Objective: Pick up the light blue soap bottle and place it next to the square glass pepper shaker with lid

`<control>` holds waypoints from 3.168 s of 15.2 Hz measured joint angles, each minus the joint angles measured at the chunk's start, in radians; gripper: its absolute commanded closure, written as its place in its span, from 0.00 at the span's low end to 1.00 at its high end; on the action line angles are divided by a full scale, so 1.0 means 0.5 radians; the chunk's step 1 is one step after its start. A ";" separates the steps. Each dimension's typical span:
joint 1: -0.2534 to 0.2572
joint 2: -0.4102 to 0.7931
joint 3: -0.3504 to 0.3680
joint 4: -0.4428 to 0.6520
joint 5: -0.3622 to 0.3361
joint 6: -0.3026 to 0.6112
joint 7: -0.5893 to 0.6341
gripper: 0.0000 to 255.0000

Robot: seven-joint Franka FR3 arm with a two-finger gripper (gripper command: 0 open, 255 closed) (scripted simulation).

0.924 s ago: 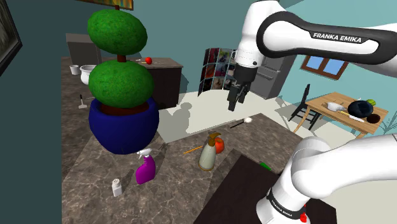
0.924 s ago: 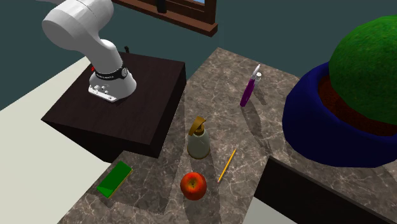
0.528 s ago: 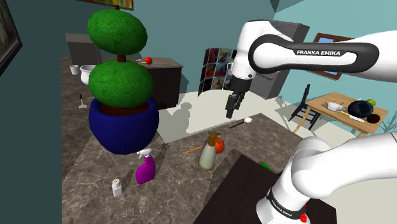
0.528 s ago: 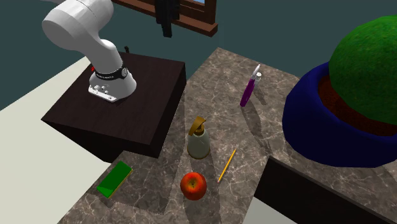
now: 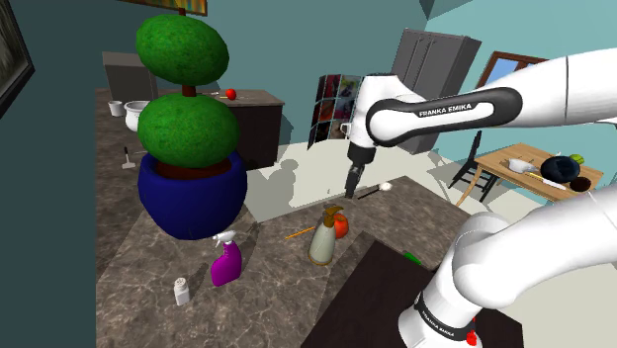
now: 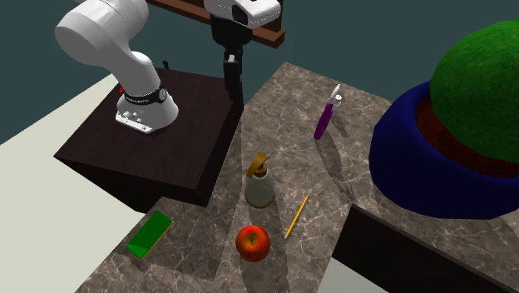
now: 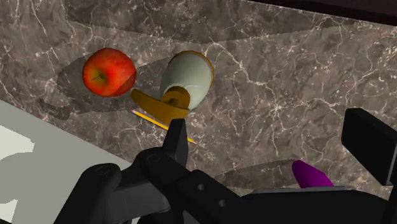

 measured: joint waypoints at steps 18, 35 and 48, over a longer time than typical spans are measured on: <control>0.063 1.241 -0.357 0.130 0.133 1.149 -0.969 0.00; 0.053 1.416 -0.337 0.130 0.229 1.317 -1.038 1.00; 0.062 1.213 -0.364 0.147 0.120 1.107 -0.971 1.00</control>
